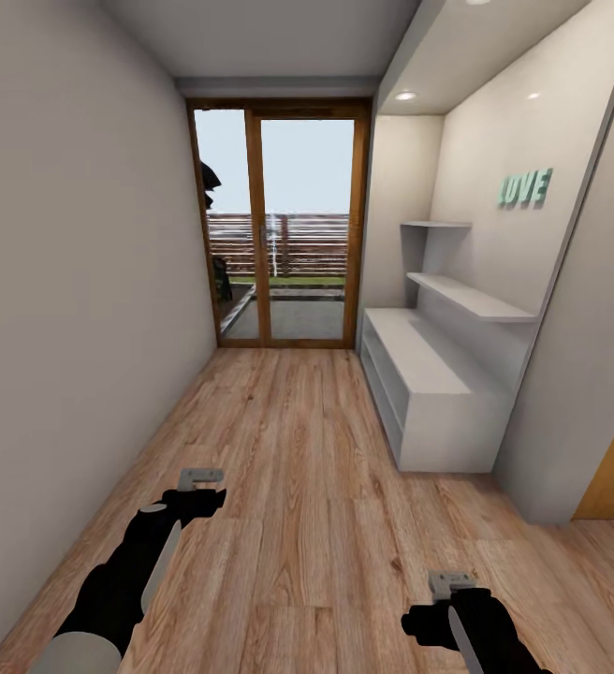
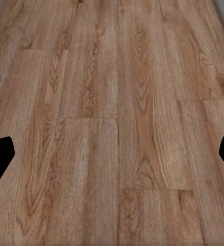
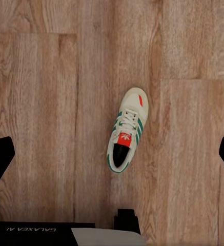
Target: Pick up the two gym shoes and the two sandals from the corridor floor and place them onto the hallstand (shoe rack) in the corridor, making sure they are on the rack and not on the floor. Arrange them so the two gym shoes are next to each other and the two sandals are next to each other.
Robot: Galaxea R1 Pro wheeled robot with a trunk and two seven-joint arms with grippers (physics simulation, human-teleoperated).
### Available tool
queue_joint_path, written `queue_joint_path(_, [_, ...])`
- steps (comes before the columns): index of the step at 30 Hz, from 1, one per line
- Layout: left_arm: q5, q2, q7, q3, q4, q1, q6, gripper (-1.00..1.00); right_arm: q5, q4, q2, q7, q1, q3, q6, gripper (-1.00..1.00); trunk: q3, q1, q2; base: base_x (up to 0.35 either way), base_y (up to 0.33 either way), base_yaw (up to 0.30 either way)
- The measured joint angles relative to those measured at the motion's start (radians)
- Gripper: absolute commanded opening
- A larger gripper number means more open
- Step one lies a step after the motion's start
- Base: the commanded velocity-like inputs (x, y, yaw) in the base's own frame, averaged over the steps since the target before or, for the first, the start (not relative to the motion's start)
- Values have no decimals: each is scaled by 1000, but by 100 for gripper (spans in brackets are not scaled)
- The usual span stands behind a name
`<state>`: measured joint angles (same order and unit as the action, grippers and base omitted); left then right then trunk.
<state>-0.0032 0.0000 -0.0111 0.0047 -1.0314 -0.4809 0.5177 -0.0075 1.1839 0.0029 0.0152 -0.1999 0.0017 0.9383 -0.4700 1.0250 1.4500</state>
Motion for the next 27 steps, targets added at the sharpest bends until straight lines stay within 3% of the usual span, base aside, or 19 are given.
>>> queue_joint_path(27, [0, 2, 4, 0, 1, 15, -1, 100, 0, 39, -1, -1, 0, 0, -1, 100, 0, 0, 0, 0, 0, 0])
